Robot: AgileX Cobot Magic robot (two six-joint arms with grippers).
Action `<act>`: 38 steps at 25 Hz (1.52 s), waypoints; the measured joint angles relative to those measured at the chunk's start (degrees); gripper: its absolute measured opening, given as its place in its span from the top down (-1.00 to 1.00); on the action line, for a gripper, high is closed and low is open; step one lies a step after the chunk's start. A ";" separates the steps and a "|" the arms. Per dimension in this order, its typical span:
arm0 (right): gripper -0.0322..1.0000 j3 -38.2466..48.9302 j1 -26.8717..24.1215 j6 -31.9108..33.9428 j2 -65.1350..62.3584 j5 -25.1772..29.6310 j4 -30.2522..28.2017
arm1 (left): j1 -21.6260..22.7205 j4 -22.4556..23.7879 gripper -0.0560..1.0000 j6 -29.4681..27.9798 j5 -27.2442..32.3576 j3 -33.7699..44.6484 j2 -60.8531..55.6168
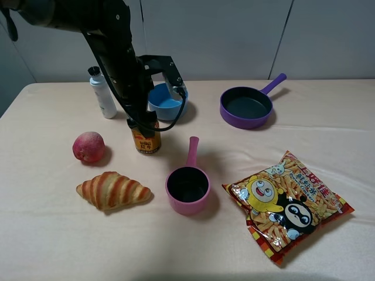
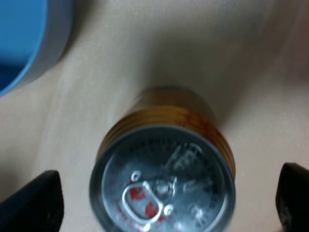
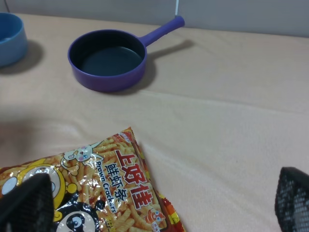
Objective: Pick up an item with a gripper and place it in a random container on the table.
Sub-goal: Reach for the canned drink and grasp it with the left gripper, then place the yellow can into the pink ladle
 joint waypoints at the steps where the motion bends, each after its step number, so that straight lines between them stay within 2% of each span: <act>1: -0.41 0.00 0.00 0.00 0.00 0.00 0.00 | 0.00 0.00 -0.78 0.00 -0.53 0.00 0.52; 17: -0.41 0.00 0.00 0.00 0.00 0.00 0.00 | 0.00 0.00 -0.78 0.12 -5.16 0.00 6.43; 27: -0.41 0.00 0.00 0.00 0.00 0.00 0.00 | 0.00 0.00 -0.77 0.17 -5.62 0.00 7.73; 30: -0.41 0.00 0.00 0.00 0.00 0.00 0.00 | 0.00 0.00 -0.68 0.17 -5.67 0.00 7.73; 33: -0.41 0.00 0.00 0.00 0.00 0.00 0.00 | 0.00 0.00 -0.42 0.17 -5.67 0.00 7.73; 38: -0.41 0.00 0.00 0.00 0.00 0.00 0.00 | 0.00 -0.62 -0.41 0.17 -5.67 0.00 7.73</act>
